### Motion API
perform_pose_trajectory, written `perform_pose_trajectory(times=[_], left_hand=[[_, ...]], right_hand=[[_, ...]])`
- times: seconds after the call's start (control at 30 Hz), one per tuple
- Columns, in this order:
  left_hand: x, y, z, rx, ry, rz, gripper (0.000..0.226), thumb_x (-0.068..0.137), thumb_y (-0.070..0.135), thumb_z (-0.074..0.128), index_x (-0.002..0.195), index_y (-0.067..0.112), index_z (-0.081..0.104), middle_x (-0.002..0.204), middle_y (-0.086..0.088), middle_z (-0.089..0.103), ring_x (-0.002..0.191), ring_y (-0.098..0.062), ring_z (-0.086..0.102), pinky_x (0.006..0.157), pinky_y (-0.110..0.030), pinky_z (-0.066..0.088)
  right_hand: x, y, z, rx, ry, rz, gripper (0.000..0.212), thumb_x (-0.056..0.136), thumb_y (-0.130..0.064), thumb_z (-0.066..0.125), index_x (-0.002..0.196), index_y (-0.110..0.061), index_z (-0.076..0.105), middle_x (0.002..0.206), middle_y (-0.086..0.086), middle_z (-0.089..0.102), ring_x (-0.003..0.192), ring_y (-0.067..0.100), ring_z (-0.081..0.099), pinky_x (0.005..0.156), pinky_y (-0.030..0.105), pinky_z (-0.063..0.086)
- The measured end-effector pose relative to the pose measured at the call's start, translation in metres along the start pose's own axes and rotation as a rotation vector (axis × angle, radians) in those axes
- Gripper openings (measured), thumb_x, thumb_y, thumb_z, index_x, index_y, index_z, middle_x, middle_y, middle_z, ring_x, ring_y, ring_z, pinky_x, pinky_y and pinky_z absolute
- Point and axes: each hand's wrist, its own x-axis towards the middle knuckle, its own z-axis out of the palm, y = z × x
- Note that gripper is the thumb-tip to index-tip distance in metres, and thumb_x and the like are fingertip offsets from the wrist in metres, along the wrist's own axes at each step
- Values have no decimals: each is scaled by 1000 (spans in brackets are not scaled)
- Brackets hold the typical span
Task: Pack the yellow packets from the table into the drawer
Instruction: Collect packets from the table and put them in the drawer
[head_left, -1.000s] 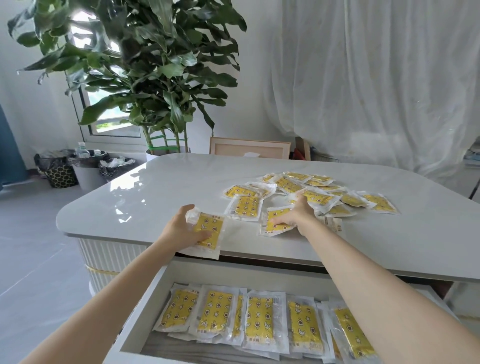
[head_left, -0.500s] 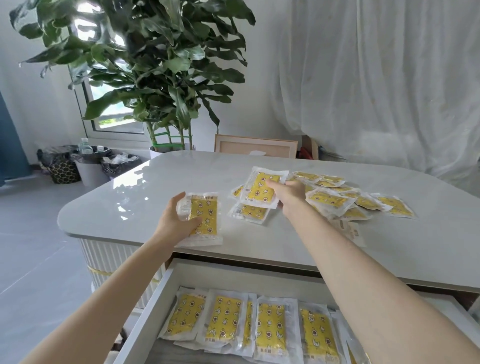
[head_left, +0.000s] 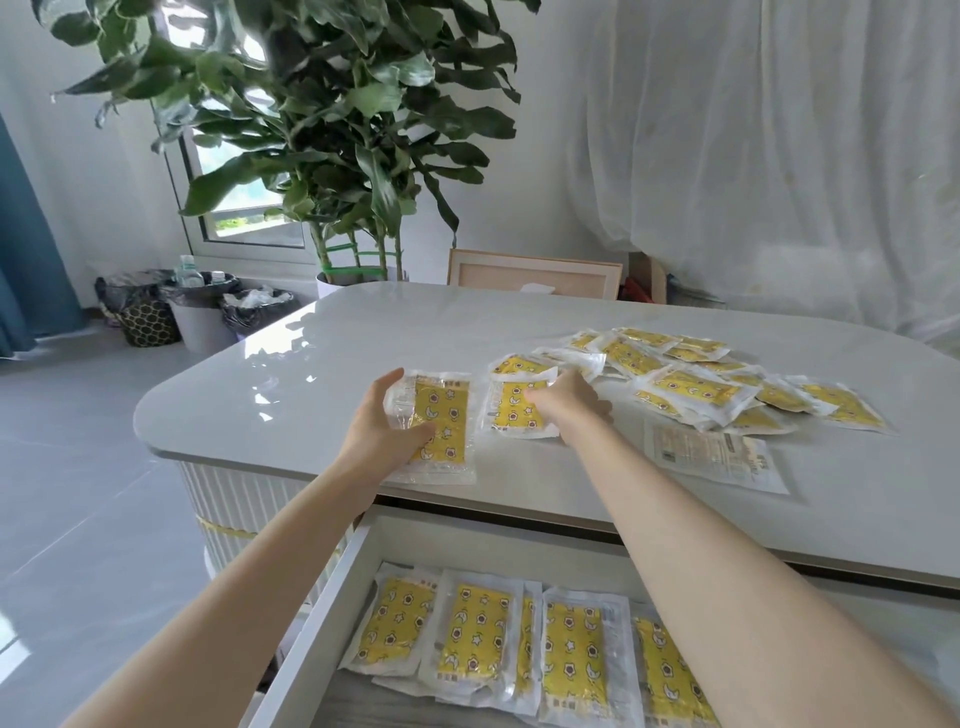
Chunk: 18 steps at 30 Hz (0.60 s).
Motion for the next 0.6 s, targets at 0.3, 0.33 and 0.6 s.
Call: perform_pose_trajectory(times=[0.3, 0.33, 0.6], left_hand=[[-10, 4, 7, -50, -24, -4, 71, 86, 8, 67, 142, 34, 32, 139, -6, 43, 74, -3, 56, 56, -13, 40], [-12, 5, 8, -54, -27, 2, 71, 86, 8, 67, 142, 33, 32, 138, -7, 44, 74, -5, 57, 57, -14, 41], [-37, 15, 15, -160, -31, 23, 68, 85, 11, 68, 139, 36, 34, 136, -10, 51, 99, -21, 63, 64, -17, 44]], right_hand=[[0, 5, -8, 389, -173, -25, 68, 86, -10, 65, 144, -8, 30, 140, 12, 47, 127, 29, 48, 106, 43, 41], [-1, 7, -11, 418, -182, -26, 66, 88, -8, 64, 144, -6, 30, 141, 13, 47, 128, 29, 48, 106, 42, 41], [-22, 24, -36, 578, -235, 7, 53, 86, -1, 66, 133, 0, 41, 130, 17, 56, 118, 30, 56, 102, 47, 46]])
